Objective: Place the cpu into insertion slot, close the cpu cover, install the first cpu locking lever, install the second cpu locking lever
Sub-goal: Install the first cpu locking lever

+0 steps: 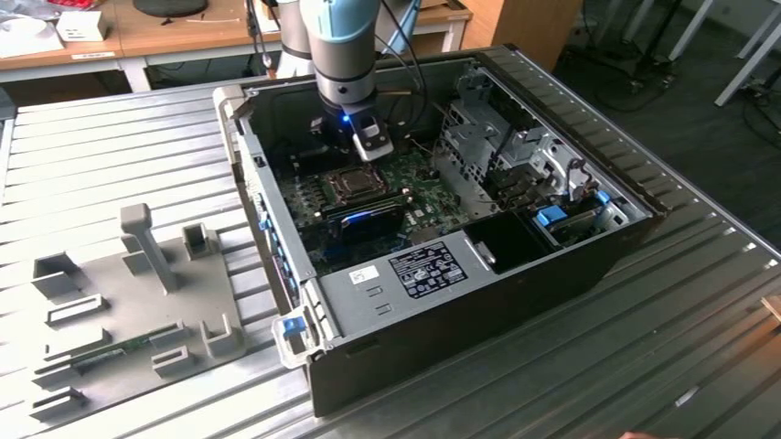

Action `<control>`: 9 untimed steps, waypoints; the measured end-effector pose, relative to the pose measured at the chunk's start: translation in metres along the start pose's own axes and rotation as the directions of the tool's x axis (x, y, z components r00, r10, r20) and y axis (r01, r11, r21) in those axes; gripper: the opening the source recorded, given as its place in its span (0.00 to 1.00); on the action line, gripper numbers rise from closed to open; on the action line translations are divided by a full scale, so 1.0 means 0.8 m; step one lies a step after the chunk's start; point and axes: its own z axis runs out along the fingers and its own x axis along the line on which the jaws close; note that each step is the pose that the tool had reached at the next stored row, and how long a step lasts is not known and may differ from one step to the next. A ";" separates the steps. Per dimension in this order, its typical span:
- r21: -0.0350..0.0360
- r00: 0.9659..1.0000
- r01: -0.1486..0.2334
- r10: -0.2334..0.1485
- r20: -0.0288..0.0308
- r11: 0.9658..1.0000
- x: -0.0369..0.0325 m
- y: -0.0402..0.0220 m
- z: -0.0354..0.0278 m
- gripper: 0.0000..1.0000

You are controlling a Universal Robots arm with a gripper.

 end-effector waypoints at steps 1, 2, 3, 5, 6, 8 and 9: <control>0.000 1.000 0.000 0.000 0.000 1.000 0.0000 -0.0002 0.0005 0.10; 0.000 1.000 0.000 0.000 0.000 1.000 0.0001 -0.0003 0.0009 0.10; 0.000 1.000 0.000 0.000 0.000 1.000 0.0001 -0.0005 0.0013 0.10; 0.000 1.000 0.000 0.000 0.000 1.000 0.0002 -0.0007 0.0020 0.10; 0.000 1.000 0.000 0.000 0.000 1.000 0.0002 -0.0008 0.0023 0.10; 0.001 1.000 0.000 0.000 0.001 1.000 0.0002 -0.0010 0.0029 0.10; 0.001 1.000 0.000 0.000 0.001 1.000 0.0003 -0.0011 0.0032 0.10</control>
